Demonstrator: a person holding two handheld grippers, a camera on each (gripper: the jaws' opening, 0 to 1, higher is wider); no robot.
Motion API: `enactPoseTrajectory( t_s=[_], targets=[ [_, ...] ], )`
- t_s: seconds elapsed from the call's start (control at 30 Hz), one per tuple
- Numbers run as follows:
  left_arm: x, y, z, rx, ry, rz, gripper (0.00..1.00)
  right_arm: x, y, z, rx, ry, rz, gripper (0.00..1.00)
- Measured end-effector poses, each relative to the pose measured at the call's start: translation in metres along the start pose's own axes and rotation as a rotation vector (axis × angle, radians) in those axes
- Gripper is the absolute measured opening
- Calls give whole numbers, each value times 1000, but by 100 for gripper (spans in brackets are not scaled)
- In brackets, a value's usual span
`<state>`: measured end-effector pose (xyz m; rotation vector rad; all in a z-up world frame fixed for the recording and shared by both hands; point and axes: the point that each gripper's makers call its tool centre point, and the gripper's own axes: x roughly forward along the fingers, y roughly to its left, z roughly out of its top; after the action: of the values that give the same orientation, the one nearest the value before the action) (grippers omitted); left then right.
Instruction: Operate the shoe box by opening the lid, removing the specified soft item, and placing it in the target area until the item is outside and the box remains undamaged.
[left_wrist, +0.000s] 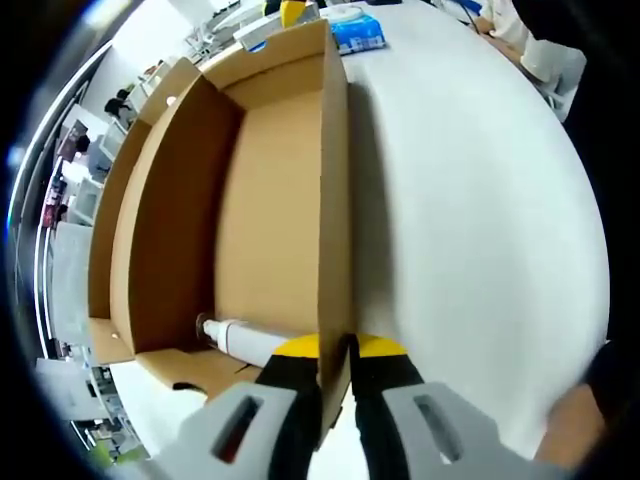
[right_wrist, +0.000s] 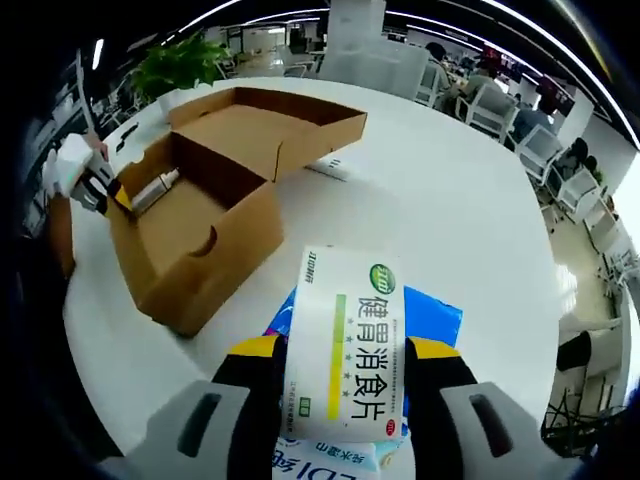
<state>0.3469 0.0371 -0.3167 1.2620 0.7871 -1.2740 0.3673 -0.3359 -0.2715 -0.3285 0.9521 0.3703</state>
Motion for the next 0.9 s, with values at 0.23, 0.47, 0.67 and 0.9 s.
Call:
enactPoseTrajectory(
  t_s=[0.23, 0.47, 0.67, 0.9],
  targets=[
    [0, 0, 0, 3, 10, 3, 9, -4, -1, 3, -67, 10, 55, 48],
    [1, 0, 0, 4, 18, 6, 9, -7, -9, -4, -231, 137, 114, 47],
    [1, 0, 0, 5, 26, 9, 9, -3, -12, -13, -365, 235, 179, 47],
    [2, 0, 0, 6, 40, 13, 9, 1, -24, -10, -561, 284, 234, 47]
  ],
)
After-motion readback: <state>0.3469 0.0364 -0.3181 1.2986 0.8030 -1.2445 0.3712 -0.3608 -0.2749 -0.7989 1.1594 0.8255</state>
